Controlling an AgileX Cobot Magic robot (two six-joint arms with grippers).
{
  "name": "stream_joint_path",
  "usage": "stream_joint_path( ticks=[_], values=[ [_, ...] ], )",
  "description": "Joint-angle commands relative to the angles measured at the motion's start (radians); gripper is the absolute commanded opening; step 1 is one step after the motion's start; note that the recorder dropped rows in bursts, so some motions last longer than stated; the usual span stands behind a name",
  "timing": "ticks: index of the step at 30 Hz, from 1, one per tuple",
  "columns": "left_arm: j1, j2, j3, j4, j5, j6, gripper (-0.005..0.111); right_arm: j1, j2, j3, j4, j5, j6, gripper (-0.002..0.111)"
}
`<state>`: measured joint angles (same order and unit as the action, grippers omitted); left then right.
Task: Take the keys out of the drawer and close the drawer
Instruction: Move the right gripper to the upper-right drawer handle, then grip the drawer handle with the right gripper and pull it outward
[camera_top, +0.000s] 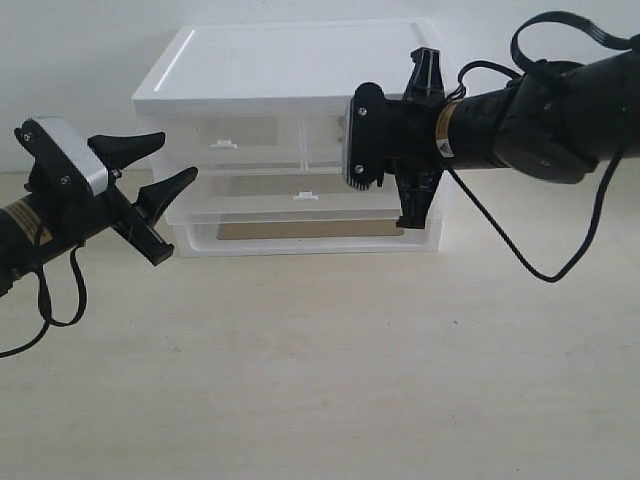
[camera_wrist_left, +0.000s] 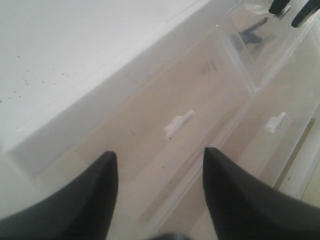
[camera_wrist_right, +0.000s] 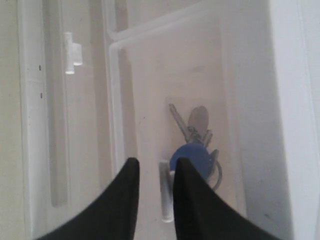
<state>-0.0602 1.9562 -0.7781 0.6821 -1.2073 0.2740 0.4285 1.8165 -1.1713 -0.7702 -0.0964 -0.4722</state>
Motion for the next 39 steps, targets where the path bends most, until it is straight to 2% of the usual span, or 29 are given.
stream_joint_path(
  ticks=[1,6,7,8,10,11,13,15,18,24,32,39],
  values=[
    [-0.008,0.003,-0.003,-0.012,-0.014,-0.004,0.049,-0.001,0.021,-0.029,0.001,0.047,-0.012,0.011],
    [-0.008,0.003,-0.003,-0.012,-0.014,-0.004,0.049,-0.001,0.052,-0.049,-0.001,0.109,-0.029,0.013],
    [-0.008,0.003,-0.003,-0.012,-0.014,-0.004,0.049,-0.001,0.056,-0.049,-0.001,0.109,-0.037,0.016],
    [-0.008,0.003,-0.003,-0.012,-0.014,-0.004,0.049,-0.001,0.065,-0.049,-0.001,0.107,-0.050,0.029],
    [-0.008,0.003,-0.003,-0.012,-0.014,-0.004,0.049,-0.001,0.069,-0.049,-0.001,0.107,-0.061,0.040],
    [-0.008,0.003,-0.003,-0.012,-0.014,-0.004,0.049,-0.001,0.069,-0.049,-0.001,0.111,-0.064,0.038],
    [-0.008,0.003,-0.003,-0.012,-0.014,-0.004,0.049,-0.006,0.069,-0.049,-0.001,0.145,-0.110,0.023],
    [-0.008,0.003,-0.003,-0.019,-0.014,-0.004,0.049,-0.027,0.069,-0.049,-0.001,0.145,-0.110,0.011],
    [-0.008,0.003,-0.003,-0.021,-0.014,-0.004,0.049,-0.040,0.069,-0.049,-0.001,0.180,-0.110,0.001],
    [-0.008,0.003,-0.003,-0.021,-0.014,-0.004,0.049,-0.033,0.069,-0.049,0.001,0.216,-0.076,0.000],
    [-0.008,0.003,-0.003,-0.027,-0.014,-0.004,0.049,0.034,0.066,-0.045,0.001,0.353,-0.045,0.000],
    [-0.008,0.003,-0.003,-0.031,-0.014,-0.004,0.049,0.075,0.003,0.003,0.003,0.366,0.005,0.000]
  ],
)
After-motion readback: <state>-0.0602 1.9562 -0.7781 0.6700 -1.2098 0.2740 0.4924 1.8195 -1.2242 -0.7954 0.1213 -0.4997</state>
